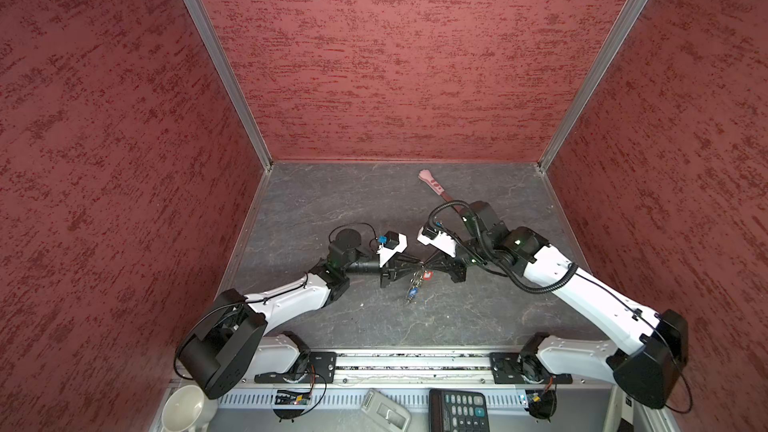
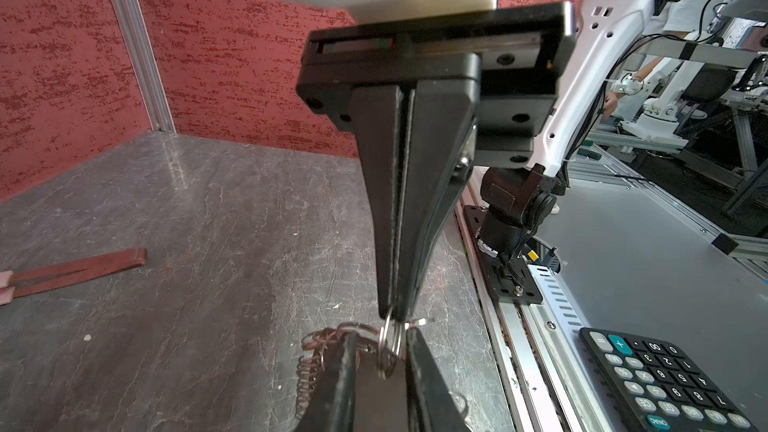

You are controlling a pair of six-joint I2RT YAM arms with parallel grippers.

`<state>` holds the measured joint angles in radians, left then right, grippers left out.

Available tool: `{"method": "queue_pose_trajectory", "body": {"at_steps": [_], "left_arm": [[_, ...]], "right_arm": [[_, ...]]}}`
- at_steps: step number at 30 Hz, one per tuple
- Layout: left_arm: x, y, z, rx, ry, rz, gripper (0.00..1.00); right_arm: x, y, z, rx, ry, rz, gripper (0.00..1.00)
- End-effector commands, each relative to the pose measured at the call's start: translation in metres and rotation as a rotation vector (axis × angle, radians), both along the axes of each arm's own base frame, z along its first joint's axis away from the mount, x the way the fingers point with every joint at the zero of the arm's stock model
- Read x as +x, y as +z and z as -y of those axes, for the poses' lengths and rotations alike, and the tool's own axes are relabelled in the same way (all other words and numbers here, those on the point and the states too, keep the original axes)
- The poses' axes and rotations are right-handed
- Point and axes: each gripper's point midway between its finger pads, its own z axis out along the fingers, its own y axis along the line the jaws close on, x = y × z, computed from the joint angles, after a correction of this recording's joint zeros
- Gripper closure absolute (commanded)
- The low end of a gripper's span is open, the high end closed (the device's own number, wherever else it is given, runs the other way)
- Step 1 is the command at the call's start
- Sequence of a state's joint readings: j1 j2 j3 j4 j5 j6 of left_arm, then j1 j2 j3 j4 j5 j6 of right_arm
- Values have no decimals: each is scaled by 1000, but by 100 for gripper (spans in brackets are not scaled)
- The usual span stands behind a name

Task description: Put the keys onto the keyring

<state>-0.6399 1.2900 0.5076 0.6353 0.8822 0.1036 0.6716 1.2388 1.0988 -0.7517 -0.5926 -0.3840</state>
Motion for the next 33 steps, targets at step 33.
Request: {"method": "queue_pose_trajectory", "body": {"at_steps": [33], "left_arm": [[12, 19, 0, -121, 120, -1, 100]], "right_arm": [[25, 35, 8, 298, -218, 225, 77]]}}
